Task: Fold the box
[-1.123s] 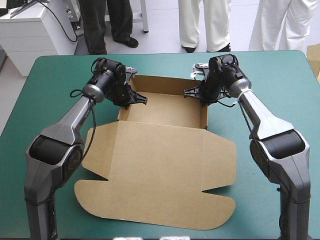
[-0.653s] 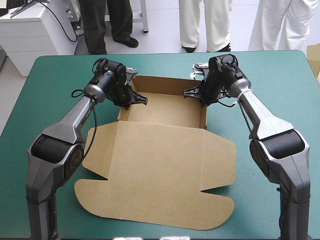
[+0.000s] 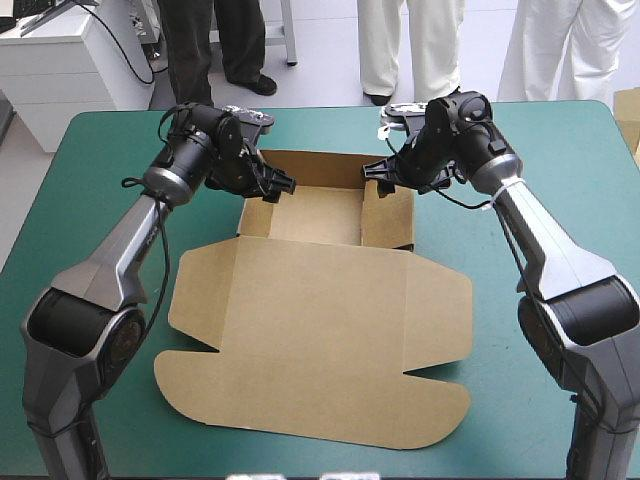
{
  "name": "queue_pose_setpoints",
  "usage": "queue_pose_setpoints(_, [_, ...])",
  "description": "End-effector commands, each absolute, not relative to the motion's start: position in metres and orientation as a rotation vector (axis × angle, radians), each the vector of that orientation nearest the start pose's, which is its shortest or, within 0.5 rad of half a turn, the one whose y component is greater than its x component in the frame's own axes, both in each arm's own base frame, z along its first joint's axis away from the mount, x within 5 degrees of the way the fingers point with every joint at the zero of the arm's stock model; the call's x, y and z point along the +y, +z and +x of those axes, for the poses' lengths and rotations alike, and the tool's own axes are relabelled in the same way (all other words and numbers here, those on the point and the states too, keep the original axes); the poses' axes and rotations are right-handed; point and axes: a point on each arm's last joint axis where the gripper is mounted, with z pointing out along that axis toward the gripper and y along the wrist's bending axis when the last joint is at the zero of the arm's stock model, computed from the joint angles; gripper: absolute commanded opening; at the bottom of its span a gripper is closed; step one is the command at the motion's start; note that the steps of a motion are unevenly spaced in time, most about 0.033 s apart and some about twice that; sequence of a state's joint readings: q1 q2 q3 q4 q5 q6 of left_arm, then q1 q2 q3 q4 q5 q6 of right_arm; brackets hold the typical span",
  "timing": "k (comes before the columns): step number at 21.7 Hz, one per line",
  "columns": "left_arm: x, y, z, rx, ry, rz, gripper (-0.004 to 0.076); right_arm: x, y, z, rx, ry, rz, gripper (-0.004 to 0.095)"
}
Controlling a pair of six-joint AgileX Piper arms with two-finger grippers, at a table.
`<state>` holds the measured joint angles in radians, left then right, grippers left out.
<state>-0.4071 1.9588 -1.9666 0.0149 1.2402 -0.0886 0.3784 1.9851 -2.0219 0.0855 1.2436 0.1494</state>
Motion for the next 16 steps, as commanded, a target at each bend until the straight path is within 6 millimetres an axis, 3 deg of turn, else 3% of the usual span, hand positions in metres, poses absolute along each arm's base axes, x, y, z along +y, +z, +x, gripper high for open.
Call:
queue_pose_setpoints(1, [-0.157,0.393,0.368,2.518,-0.152,0.391,0.0557,0.157,0.392,0.376,2.563,0.307,-0.294,0.0649])
queue_pose_setpoints(3, [-0.149,0.419,0.351,2.457,-0.172,0.380,0.0557,0.152,0.412,0.363,2.514,0.320,-0.291,0.0648])
queue_pose_setpoints(5, [-0.138,0.457,0.320,2.352,-0.199,0.374,0.0557,0.145,0.437,0.345,2.448,0.335,-0.292,0.0648])
queue_pose_setpoints(11, [-0.111,0.512,0.262,2.176,-0.218,0.376,0.0557,0.135,0.467,0.320,2.362,0.346,-0.308,0.0649])
queue_pose_setpoints(12, [-0.103,0.524,0.244,2.136,-0.211,0.383,0.0557,0.133,0.471,0.315,2.347,0.347,-0.312,0.0649])
queue_pose_setpoints(14, [-0.091,0.530,0.218,2.107,-0.205,0.394,0.0557,0.132,0.471,0.316,2.348,0.328,-0.316,0.0646])
queue_pose_setpoints(16, [-0.080,0.519,0.193,2.121,-0.198,0.404,0.0557,0.132,0.467,0.320,2.356,0.304,-0.315,0.0646])
